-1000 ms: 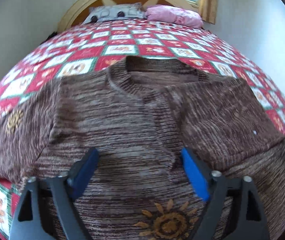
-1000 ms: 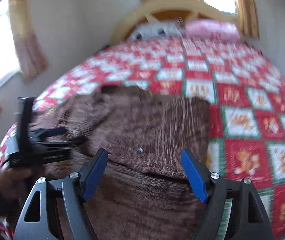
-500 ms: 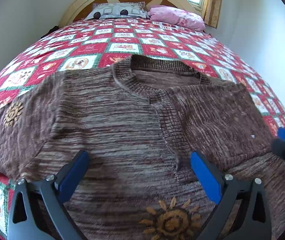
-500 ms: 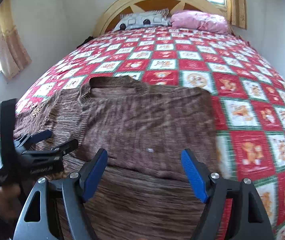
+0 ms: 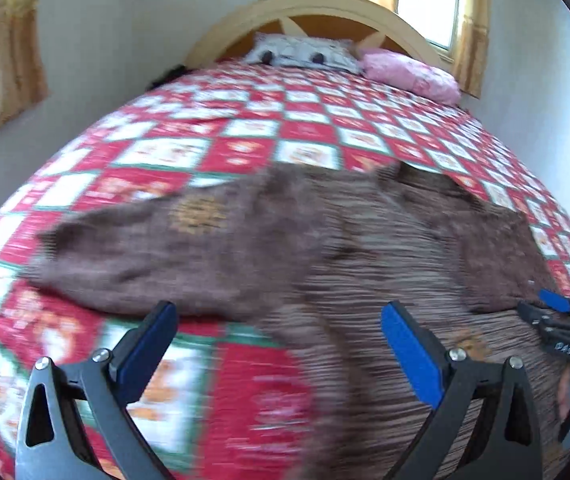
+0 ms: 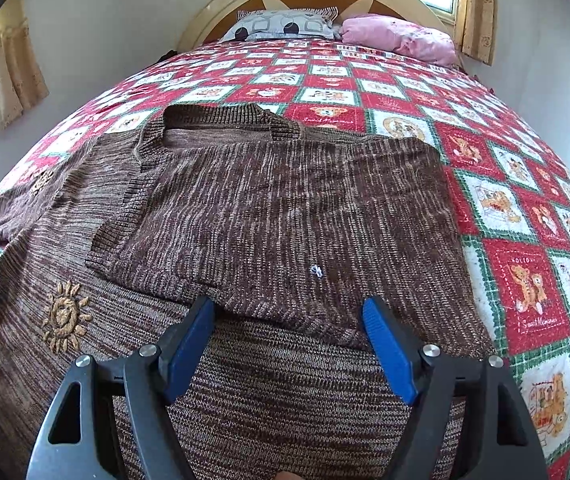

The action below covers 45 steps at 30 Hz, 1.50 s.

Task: Fold small clothes
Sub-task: 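Grasp the other sleeve and sweater side with the left tool, then fold the held sleeve and side over the body with the left tool, release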

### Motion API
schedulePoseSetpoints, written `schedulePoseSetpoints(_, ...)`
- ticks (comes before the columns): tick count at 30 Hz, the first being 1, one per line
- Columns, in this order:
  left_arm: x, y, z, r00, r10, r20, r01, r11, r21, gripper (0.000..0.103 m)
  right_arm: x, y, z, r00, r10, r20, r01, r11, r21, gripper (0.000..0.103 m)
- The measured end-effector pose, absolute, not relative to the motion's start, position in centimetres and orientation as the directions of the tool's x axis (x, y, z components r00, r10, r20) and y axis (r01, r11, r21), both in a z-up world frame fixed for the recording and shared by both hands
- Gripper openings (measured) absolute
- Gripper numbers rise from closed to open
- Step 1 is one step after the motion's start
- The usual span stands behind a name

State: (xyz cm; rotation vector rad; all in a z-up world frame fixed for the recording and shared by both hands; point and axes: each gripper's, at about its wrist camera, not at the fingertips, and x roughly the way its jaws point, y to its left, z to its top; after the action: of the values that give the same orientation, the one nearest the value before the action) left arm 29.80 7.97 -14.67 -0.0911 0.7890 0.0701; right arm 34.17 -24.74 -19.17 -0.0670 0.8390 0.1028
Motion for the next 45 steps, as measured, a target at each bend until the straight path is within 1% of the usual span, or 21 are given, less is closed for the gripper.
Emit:
schedulePoseSetpoints(2,29.3,10.4,-14.6,0.702,0.087,-0.707,-0.149,0.989,-0.027,0.103,34.3,-24.7,-19.1,0.667,0.062,-0.743,-0.117,0.993,-0.022,0.077)
schedulePoseSetpoints(5,29.3,14.0,-15.2,0.675,0.151,-0.722,-0.224,0.974,-0.005,0.103,34.1,-24.7,-19.1,0.671,0.065,-0.738,-0.117,0.993,-0.019,0.077)
schedulePoseSetpoints(8,29.3,17.5,-15.7,0.643,0.212,-0.736,-0.313,0.95,0.001,0.103,34.0,-24.6,-19.1,0.675,0.054,-0.735,-0.117,0.993,-0.035,0.077)
schedulePoseSetpoints(11,29.2,20.9,-16.0,0.616,0.256,-0.745,-0.404,0.915,-0.02,0.103,34.0,-24.6,-19.1,0.679,0.055,-0.732,-0.117,0.992,-0.034,0.077)
schedulePoseSetpoints(14,29.2,24.0,-16.6,0.597,0.246,-0.764,-0.472,0.877,-0.086,0.102,33.8,-24.8,-19.0,0.681,0.064,-0.729,-0.118,0.993,-0.024,0.077)
schedulePoseSetpoints(15,29.1,24.6,-16.7,0.599,0.239,-0.765,-0.482,0.87,-0.105,0.099,33.8,-24.8,-19.0,0.682,0.063,-0.729,-0.118,0.993,-0.025,0.077)
schedulePoseSetpoints(16,29.2,25.1,-16.8,0.611,0.218,-0.761,-0.481,0.866,-0.138,0.092,33.8,-24.8,-19.0,0.682,0.061,-0.729,-0.118,0.993,-0.027,0.077)
schedulePoseSetpoints(18,29.4,26.0,-17.4,0.622,0.166,-0.765,-0.47,0.861,-0.195,0.087,33.8,-24.7,-19.0,0.683,0.058,-0.728,-0.118,0.992,-0.031,0.077)
schedulePoseSetpoints(22,30.4,26.4,-18.6,0.601,0.144,-0.786,-0.486,0.847,-0.216,0.085,33.8,-24.8,-19.0,0.683,0.059,-0.728,-0.119,0.992,-0.03,0.077)
schedulePoseSetpoints(24,30.8,26.3,-18.6,0.601,0.156,-0.784,-0.488,0.848,-0.206,0.084,33.8,-24.8,-19.0,0.683,0.059,-0.728,-0.119,0.992,-0.031,0.077)
schedulePoseSetpoints(25,31.1,26.1,-18.6,0.608,0.162,-0.777,-0.48,0.855,-0.197,0.078,33.8,-24.8,-19.0,0.683,0.059,-0.728,-0.119,0.992,-0.031,0.077)
schedulePoseSetpoints(29,32.5,26.0,-18.8,0.613,0.145,-0.777,-0.453,0.87,-0.195,0.066,33.8,-24.8,-19.0,0.684,0.059,-0.727,-0.119,0.992,-0.031,0.077)
schedulePoseSetpoints(30,32.8,26.0,-18.9,0.608,0.148,-0.78,-0.454,0.871,-0.189,0.057,33.8,-24.8,-19.0,0.684,0.059,-0.727,-0.119,0.992,-0.031,0.077)
schedulePoseSetpoints(31,33.1,26.2,-18.9,0.608,0.154,-0.779,-0.46,0.868,-0.188,0.039,33.8,-24.8,-19.0,0.684,0.059,-0.727,-0.119,0.992,-0.031,0.077)
schedulePoseSetpoints(32,33.2,26.3,-18.9,0.618,0.134,-0.775,-0.45,0.868,-0.208,0.025,33.8,-24.8,-19.0,0.684,0.059,-0.727,-0.119,0.992,-0.031,0.077)
schedulePoseSetpoints(33,33.4,26.6,-18.9,0.631,0.079,-0.772,-0.42,0.871,-0.254,0.014,33.8,-24.8,-19.0,0.684,0.059,-0.727,-0.119,0.992,-0.032,0.077)
schedulePoseSetpoints(38,33.0,26.8,-17.8,0.669,0.009,-0.743,-0.38,0.864,-0.331,0.013,33.8,-24.8,-19.0,0.684,0.06,-0.727,-0.119,0.992,-0.03,0.077)
schedulePoseSetpoints(45,33.0,25.0,-14.2,0.728,-0.069,-0.682,-0.308,0.856,-0.416,0.013,33.7,-24.8,-18.9,0.686,0.061,-0.725,-0.119,0.992,-0.028,0.077)
